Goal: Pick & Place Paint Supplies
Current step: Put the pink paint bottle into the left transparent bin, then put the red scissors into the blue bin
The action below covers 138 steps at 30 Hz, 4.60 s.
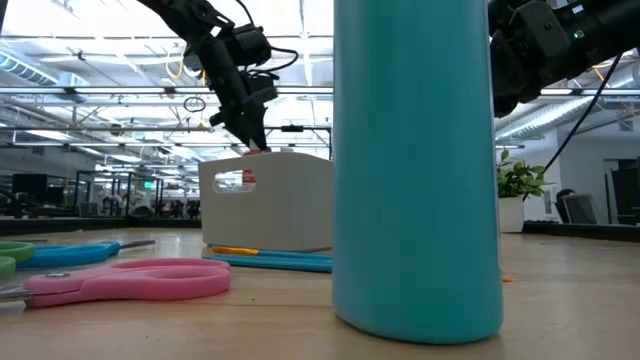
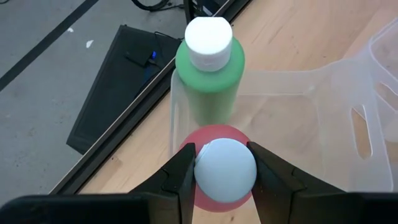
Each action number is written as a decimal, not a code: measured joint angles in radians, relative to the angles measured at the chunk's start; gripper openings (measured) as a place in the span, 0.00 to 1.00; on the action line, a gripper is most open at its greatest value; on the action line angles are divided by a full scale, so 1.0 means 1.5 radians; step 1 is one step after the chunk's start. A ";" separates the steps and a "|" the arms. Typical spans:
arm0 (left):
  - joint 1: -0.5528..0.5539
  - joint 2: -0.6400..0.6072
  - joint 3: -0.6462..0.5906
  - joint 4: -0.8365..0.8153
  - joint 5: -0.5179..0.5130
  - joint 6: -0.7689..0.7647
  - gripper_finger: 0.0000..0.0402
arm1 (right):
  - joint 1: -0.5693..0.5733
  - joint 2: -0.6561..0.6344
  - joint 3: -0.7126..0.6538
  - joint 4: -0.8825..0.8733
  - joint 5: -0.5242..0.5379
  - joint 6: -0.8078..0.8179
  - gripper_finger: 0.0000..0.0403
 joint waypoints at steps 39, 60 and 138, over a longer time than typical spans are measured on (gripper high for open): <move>-0.001 0.023 0.001 0.015 -0.005 -0.020 0.36 | 0.000 0.000 0.000 0.000 0.000 0.000 0.62; -0.004 -0.093 0.091 -0.102 -0.002 -0.023 0.91 | 0.000 0.000 0.000 -0.001 0.000 0.000 0.62; -0.701 -0.080 -0.445 -0.009 -0.015 -0.526 0.13 | 0.001 0.000 -0.002 0.000 -0.003 0.020 0.62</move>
